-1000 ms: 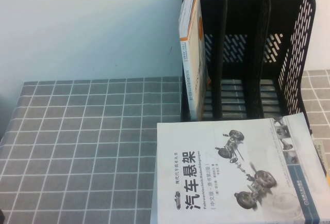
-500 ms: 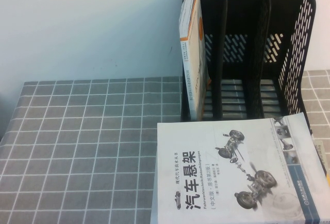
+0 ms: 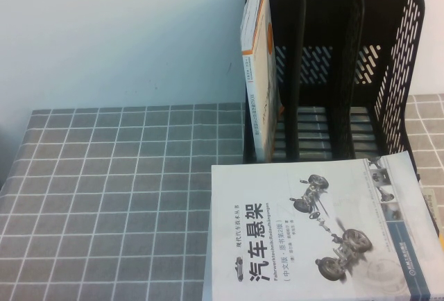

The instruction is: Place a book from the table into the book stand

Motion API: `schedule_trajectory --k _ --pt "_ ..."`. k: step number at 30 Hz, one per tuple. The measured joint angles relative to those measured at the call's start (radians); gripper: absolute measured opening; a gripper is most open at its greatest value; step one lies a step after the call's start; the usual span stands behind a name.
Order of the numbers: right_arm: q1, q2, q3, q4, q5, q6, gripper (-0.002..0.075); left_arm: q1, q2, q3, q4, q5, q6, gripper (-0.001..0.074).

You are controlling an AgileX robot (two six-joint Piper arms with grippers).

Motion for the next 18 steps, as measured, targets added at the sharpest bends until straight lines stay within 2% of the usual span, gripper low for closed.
schedule_trajectory --k 11,18 --pt "0.000 -0.004 0.002 -0.021 -0.004 0.005 -0.0003 0.000 0.000 0.000 0.000 0.006 0.000 -0.0002" --pt "-0.021 -0.004 0.025 -0.349 -0.066 0.204 -0.0003 0.000 0.000 -0.001 0.000 0.011 0.000 -0.0002"
